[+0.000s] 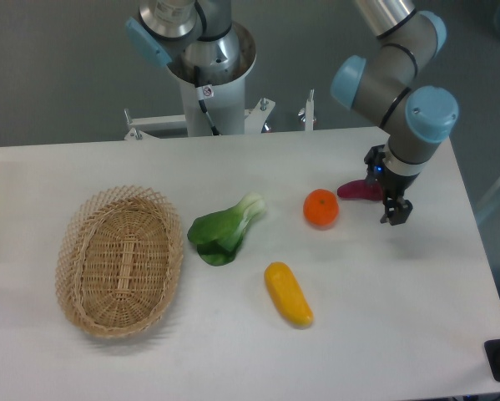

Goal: Pick up the sweet potato from the table
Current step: 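Lower the gripper over the purple sweet potato, fingers straddling it, then close the gripper fingers around the purple sweet potato, then lift the held sweet potato up and carry it away from the orange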

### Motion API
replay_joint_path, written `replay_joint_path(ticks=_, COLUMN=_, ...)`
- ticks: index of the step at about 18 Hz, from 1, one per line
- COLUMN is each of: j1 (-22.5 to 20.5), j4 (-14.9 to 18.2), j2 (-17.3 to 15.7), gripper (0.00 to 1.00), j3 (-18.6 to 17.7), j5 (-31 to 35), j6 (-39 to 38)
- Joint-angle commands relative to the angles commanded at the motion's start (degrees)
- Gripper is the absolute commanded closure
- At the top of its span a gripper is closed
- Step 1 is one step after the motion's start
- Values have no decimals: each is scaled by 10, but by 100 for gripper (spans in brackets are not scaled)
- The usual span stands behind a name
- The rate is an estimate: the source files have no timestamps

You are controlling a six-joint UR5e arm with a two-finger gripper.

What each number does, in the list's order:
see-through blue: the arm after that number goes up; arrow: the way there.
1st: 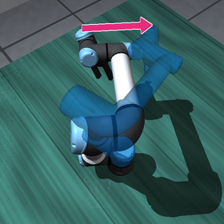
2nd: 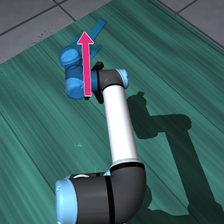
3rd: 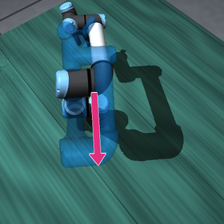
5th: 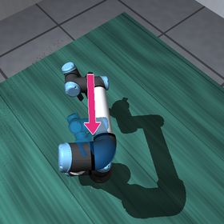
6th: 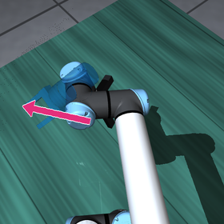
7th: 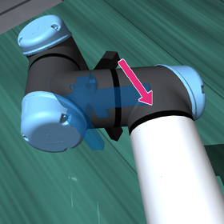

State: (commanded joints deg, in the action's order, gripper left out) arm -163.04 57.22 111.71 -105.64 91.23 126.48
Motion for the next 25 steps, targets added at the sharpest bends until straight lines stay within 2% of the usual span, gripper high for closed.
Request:
replay_joint_path(ticks=5, j1=-12, j4=-4, j2=0, gripper=0, j3=-38, j5=1, j6=-1)
replay_joint_path(ticks=9, j1=-15, j4=-17, j2=0, gripper=0, j3=-48, j5=1, j6=0)
replay_joint_path(ticks=11, j1=-15, j4=-18, j2=0, gripper=16, j3=-51, j5=1, j6=0)
replay_joint_path(ticks=14, j1=-16, j4=-18, j2=0, gripper=53, j3=-50, j5=2, j6=-4)
replay_joint_path(ticks=16, j1=-17, j4=-18, j2=-1, gripper=70, j3=-49, j5=1, j6=-7)
replay_joint_path(ticks=19, j1=-16, j4=-18, j2=-4, gripper=85, j3=-44, j5=2, j6=-10)
replay_joint_path(ticks=25, j1=-17, j4=-3, j2=-10, gripper=87, j3=-6, j5=1, j6=-18)
